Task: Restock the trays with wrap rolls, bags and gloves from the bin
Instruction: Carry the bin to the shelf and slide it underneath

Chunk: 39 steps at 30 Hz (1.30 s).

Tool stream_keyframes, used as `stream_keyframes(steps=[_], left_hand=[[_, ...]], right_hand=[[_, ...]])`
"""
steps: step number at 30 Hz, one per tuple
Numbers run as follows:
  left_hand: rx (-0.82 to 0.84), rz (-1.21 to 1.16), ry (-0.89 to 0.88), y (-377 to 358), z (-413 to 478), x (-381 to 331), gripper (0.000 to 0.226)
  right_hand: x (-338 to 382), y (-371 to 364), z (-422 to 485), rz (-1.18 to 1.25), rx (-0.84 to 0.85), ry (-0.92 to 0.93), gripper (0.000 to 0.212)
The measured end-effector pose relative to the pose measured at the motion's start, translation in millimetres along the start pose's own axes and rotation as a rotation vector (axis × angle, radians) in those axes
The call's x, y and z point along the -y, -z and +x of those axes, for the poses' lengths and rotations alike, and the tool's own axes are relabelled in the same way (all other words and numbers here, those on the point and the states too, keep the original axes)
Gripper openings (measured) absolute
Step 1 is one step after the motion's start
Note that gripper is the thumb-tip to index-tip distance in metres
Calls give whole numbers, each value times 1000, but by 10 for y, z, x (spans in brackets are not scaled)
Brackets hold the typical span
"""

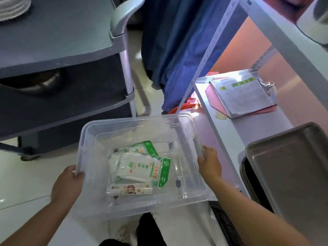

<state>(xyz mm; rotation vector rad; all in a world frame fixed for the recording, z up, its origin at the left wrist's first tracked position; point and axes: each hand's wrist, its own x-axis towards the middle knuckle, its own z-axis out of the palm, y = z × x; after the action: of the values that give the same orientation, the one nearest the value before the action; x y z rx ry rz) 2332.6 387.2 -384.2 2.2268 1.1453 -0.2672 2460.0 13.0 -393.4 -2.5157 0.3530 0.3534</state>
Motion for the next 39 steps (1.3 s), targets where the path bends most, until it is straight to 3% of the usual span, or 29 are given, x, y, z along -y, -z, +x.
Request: stream_keyframes(steps=[8,16,22,28,31,34,39], left_hand=[[97,13,32,-1092,729,-300,31],[205,-139,-10,-1737,1086,-516,15],[275,-93,-57,-2017,1167,-559,17],[278,-78,-74,-2067,1157,-606,20],[320,-85,-80,-2057,1086,-659,15],[387,-105,-91,-2077,939,-760,14],[580,-157,-72,-2171,710,-969,9]], right_hand=[[-386,-529,885,-347,-177,-27,22],[-705,-787,1293,-470,-285,-90,63],[-842,-822,1431,-575,-308,-127,65],[-666,-1071,1088,-651,-223,-62,64],[-486,-1313,729,-541,-231,7,47],[-314,-1490,370,-390,-280,63,40],[-86,-1709,-138,-366,-250,22,42]])
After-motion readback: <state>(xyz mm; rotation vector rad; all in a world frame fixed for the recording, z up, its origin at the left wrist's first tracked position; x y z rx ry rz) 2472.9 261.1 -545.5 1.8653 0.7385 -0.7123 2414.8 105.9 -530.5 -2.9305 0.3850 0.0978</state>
